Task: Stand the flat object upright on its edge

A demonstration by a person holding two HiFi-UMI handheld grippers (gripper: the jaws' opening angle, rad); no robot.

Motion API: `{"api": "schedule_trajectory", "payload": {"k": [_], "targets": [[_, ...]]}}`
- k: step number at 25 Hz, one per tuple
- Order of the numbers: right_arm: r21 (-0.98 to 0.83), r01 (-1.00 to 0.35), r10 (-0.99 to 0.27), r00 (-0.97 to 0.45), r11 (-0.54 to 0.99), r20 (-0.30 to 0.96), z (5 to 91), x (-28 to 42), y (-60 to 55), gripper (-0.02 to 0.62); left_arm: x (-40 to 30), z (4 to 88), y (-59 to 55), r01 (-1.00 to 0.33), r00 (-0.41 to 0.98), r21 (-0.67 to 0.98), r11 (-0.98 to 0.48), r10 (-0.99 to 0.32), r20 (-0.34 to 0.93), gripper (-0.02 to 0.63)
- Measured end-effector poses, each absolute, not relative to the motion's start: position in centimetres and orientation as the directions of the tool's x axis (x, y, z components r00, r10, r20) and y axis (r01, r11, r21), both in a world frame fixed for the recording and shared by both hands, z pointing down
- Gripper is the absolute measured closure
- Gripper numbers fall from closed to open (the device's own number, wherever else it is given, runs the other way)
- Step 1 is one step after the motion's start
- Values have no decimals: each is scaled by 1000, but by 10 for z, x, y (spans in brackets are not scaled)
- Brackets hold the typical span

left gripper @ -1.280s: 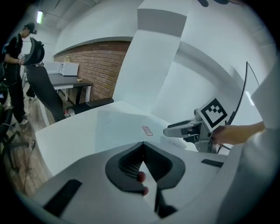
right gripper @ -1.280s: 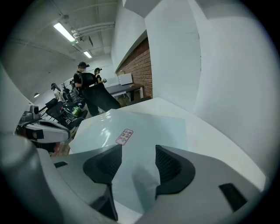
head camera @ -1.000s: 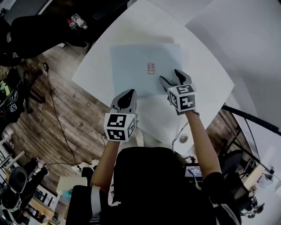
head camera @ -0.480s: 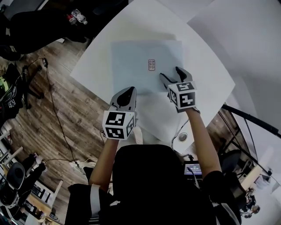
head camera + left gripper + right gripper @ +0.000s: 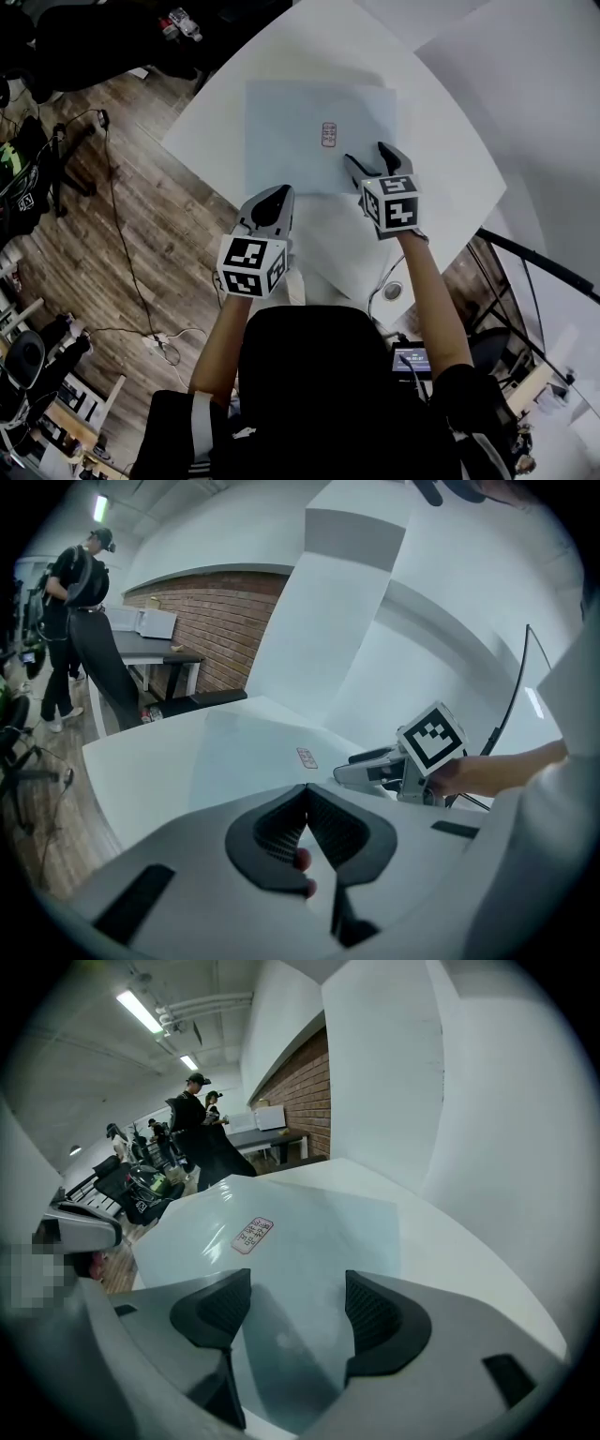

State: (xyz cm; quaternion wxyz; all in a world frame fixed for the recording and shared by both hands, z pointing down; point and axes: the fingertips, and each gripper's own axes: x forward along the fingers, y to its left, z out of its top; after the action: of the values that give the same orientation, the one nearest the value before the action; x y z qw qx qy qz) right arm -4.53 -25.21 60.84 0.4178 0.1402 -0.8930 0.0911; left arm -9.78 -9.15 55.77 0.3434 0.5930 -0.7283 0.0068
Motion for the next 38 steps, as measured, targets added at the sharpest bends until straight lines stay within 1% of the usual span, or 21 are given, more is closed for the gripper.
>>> {"api": "schedule_trajectory", "payload": {"k": [13, 21, 33, 38], "targets": [[-44, -254, -124, -610, 966, 782, 610, -66, -210, 291, -113, 572, -41, -842, -93, 395, 368, -820, 565, 594], [-42, -203, -94, -615, 978, 783, 609, -71, -187, 291, -116, 570, -13, -827, -127, 390, 405, -811, 571, 594], [-36, -158, -68, -605, 987, 793, 611, -75, -144, 291, -118, 580, 49, -757, -182, 433, 490, -794, 579, 592], [-29, -145, -66, -609, 989, 790, 612, -74, -128, 292, -112, 591, 67, -723, -178, 472, 505, -795, 579, 592]]}}
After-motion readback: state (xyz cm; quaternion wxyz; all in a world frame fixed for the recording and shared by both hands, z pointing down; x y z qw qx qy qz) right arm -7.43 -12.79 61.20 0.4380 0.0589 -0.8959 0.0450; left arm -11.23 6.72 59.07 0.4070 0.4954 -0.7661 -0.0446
